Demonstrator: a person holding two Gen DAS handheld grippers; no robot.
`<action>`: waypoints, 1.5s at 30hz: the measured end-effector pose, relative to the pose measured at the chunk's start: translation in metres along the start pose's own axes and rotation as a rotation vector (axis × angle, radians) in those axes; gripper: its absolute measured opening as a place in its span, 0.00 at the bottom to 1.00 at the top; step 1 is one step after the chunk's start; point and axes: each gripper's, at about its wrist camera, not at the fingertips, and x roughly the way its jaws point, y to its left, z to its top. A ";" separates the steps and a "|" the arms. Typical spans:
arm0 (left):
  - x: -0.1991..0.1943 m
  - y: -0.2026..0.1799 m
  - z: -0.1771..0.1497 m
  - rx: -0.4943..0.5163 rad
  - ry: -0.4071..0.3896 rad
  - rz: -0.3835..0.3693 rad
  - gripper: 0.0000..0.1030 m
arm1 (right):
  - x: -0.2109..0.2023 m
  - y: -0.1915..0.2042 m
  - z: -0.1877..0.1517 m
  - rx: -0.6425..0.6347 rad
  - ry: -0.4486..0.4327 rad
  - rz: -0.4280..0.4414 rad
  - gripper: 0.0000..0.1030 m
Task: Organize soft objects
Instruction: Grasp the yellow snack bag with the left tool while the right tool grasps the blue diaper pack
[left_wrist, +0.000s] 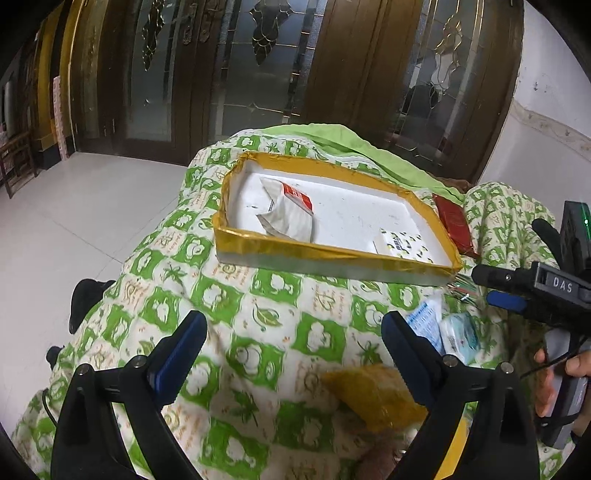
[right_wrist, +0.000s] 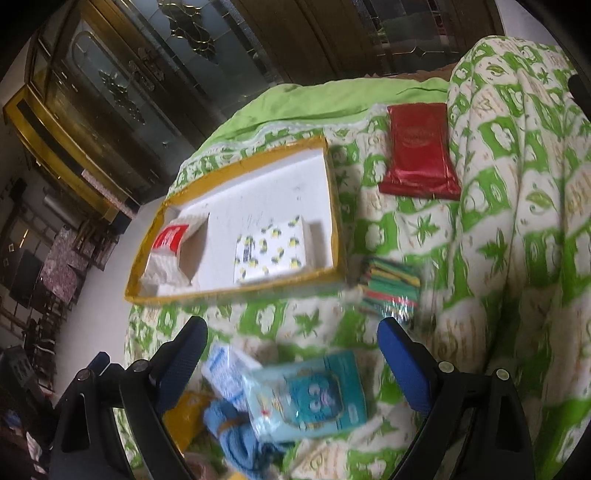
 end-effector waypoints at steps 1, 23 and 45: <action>-0.002 0.001 -0.002 -0.005 -0.001 0.000 0.92 | -0.003 0.001 -0.004 -0.010 0.000 -0.001 0.93; -0.028 -0.035 -0.036 0.108 0.010 -0.042 0.92 | -0.022 0.011 -0.035 -0.128 0.007 -0.031 0.93; -0.009 -0.073 -0.053 0.247 0.055 -0.040 0.93 | -0.002 0.016 -0.043 -0.179 0.084 -0.071 0.93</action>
